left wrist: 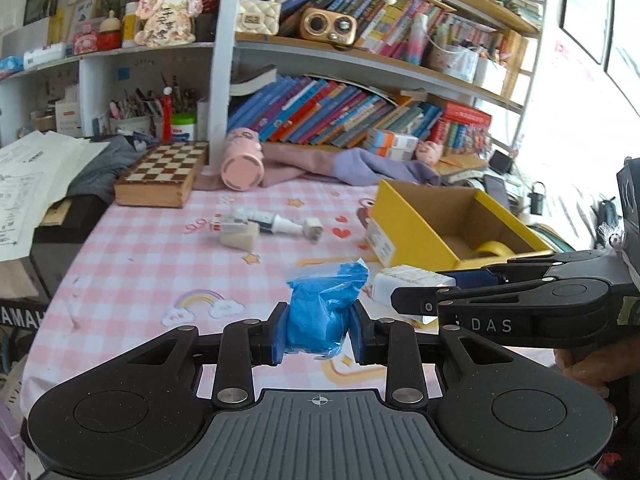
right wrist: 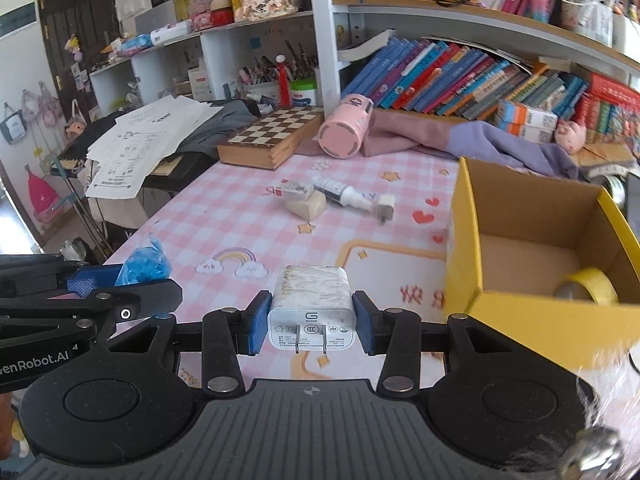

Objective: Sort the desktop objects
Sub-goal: 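Lift the blue bag and white charger and carry them toward the yellow box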

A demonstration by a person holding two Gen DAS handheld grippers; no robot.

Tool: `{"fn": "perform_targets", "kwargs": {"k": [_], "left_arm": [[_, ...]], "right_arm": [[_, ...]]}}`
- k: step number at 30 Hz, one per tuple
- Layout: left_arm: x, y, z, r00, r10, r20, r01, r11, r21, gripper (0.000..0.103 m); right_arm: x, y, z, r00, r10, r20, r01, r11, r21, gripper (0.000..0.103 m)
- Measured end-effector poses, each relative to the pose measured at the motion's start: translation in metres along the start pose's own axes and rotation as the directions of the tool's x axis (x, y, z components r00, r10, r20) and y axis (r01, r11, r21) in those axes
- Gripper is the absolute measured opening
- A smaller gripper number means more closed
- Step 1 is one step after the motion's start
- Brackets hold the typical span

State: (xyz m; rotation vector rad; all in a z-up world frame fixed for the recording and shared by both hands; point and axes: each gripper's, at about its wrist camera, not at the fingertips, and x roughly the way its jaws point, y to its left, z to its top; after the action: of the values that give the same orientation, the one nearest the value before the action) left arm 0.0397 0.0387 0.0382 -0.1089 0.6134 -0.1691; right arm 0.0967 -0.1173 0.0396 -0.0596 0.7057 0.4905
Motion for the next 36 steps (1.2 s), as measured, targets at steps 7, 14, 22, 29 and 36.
{"fn": "perform_targets", "kwargs": {"k": [7,14,22,29,36], "left_arm": [[-0.007,-0.025,-0.011,0.997,-0.078,-0.015,0.079,0.995,0.063,0.029],[-0.005,-0.049,-0.014,0.986,-0.160,-0.042,0.165,0.978,0.131,0.029],[0.002,-0.073,-0.018,0.967,-0.248,-0.067,0.255,0.954,0.159,0.029],[0.015,-0.098,-0.015,0.946,-0.310,-0.090,0.322,0.928,0.188,0.029],[0.030,-0.126,-0.010,0.929,-0.352,-0.114,0.369,0.901,0.229,0.029]], "right_arm": [[-0.032,-0.009,-0.031,0.998,-0.063,0.006,0.062,0.996,0.071,0.041],[-0.056,-0.028,-0.050,0.990,-0.138,0.010,0.135,0.976,0.170,0.041],[-0.079,-0.045,-0.069,0.976,-0.217,-0.009,0.214,0.951,0.225,0.041],[-0.094,-0.066,-0.078,0.961,-0.275,-0.018,0.270,0.927,0.261,0.041],[-0.104,-0.095,-0.082,0.948,-0.317,-0.022,0.308,0.899,0.313,0.041]]}}
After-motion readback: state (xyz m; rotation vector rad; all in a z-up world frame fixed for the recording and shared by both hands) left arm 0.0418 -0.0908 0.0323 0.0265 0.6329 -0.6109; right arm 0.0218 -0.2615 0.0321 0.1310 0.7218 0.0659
